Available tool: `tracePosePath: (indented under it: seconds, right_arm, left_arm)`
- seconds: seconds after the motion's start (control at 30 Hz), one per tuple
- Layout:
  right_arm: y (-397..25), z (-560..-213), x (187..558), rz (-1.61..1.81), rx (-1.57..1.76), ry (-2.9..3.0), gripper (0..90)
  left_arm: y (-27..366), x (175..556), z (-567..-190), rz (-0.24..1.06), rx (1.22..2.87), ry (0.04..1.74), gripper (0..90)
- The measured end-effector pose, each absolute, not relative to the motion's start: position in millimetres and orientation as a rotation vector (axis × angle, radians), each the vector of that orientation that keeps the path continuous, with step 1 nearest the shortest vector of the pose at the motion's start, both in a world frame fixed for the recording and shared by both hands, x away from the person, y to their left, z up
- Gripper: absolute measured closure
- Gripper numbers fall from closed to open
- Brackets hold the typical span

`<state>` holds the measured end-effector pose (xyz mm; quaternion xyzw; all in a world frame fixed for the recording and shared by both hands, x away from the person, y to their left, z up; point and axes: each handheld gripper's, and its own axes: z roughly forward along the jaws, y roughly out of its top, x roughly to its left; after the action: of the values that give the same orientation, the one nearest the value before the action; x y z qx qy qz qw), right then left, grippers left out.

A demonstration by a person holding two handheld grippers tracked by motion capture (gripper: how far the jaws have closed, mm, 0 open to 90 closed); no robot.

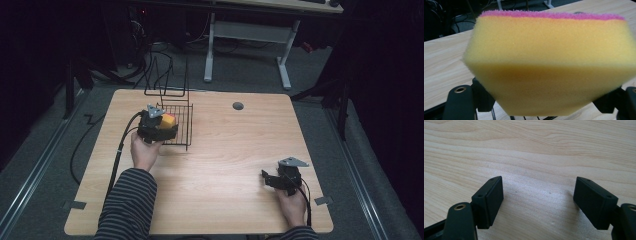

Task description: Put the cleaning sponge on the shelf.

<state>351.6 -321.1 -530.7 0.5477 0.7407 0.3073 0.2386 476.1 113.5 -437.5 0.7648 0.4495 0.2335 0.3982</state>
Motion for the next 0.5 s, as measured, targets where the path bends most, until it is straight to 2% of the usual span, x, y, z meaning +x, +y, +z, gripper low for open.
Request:
tracePosePath:
  seconds: [0.5]
  right_arm:
    - [-321.1,-530.7,351.6,0.842,1.500,2.029,24.4]
  left_arm:
    - [104.8,493.8,-451.4,0.531,1.949,1.196,23.2]
